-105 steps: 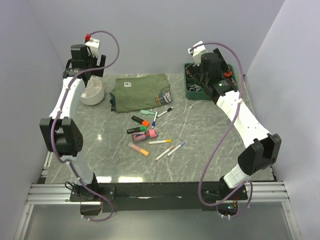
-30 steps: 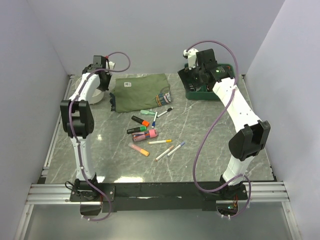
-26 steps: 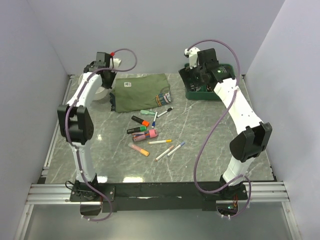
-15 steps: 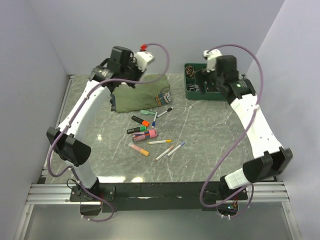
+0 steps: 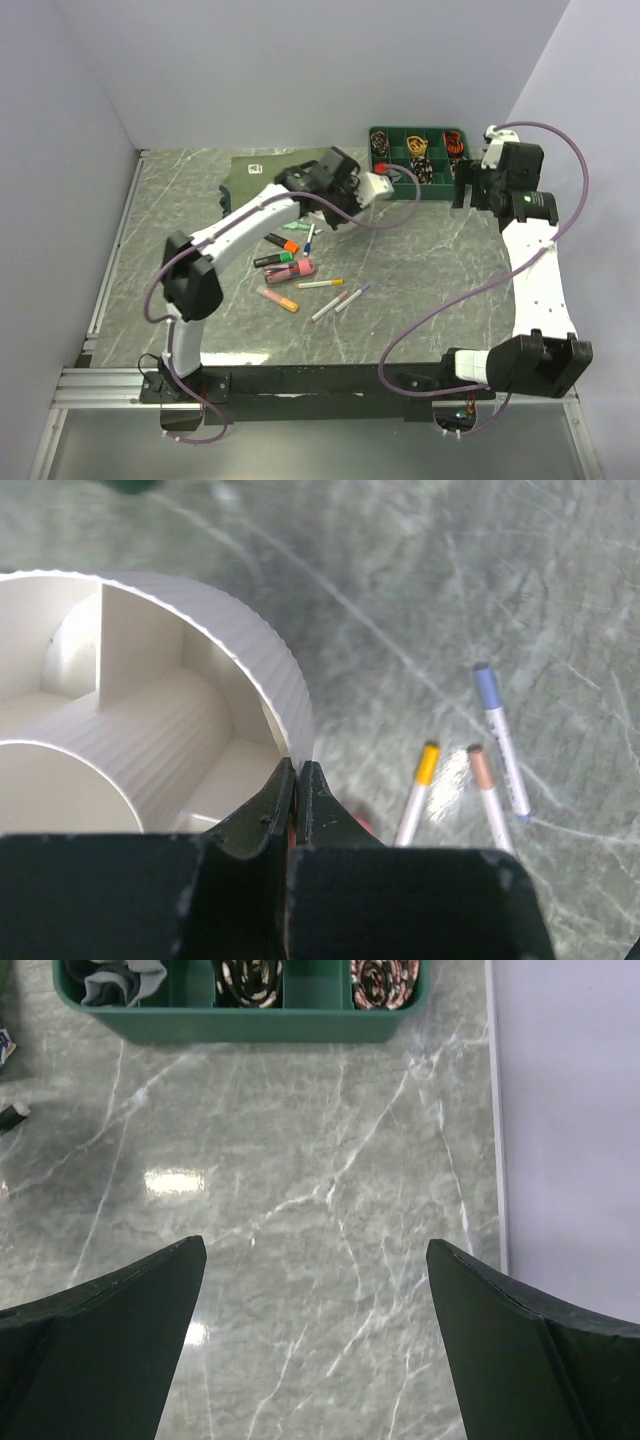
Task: Sort the stationery into containers
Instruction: Place the storage box at the center of the board, then pick up the pen from the center of the board.
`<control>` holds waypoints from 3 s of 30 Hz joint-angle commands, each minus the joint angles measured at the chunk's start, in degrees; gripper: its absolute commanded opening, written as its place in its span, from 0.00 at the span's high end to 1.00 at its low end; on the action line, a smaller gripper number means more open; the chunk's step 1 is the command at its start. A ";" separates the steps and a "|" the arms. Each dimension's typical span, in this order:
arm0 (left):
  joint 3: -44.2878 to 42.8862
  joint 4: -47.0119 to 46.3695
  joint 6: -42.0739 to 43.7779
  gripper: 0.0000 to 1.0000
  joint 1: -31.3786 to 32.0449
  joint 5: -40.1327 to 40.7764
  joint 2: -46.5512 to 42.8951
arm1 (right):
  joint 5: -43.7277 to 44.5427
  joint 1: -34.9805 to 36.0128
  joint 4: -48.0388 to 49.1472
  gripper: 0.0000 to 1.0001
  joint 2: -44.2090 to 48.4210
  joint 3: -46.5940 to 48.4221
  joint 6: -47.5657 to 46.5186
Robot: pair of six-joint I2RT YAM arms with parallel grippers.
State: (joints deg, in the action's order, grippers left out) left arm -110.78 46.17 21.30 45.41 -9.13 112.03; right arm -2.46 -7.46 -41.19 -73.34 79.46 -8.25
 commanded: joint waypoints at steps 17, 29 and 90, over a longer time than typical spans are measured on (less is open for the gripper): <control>-19.21 -0.12 2.08 0.98 7.67 -2.47 18.40 | -9.14 -9.76 1.46 0.00 10.59 -10.47 -3.00; -16.22 -2.93 4.28 0.78 8.56 -1.25 18.58 | -10.99 -10.11 1.29 0.00 10.94 -12.13 -1.86; 61.30 -17.42 41.01 0.44 -4.10 -17.42 -25.72 | -34.81 -7.83 -7.50 0.00 6.19 -10.64 -6.60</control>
State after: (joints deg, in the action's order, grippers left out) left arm -49.93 33.23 59.16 41.78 -27.16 85.19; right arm -36.69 -15.62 -48.99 -67.53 67.92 -15.05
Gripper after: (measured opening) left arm 0.562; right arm 0.998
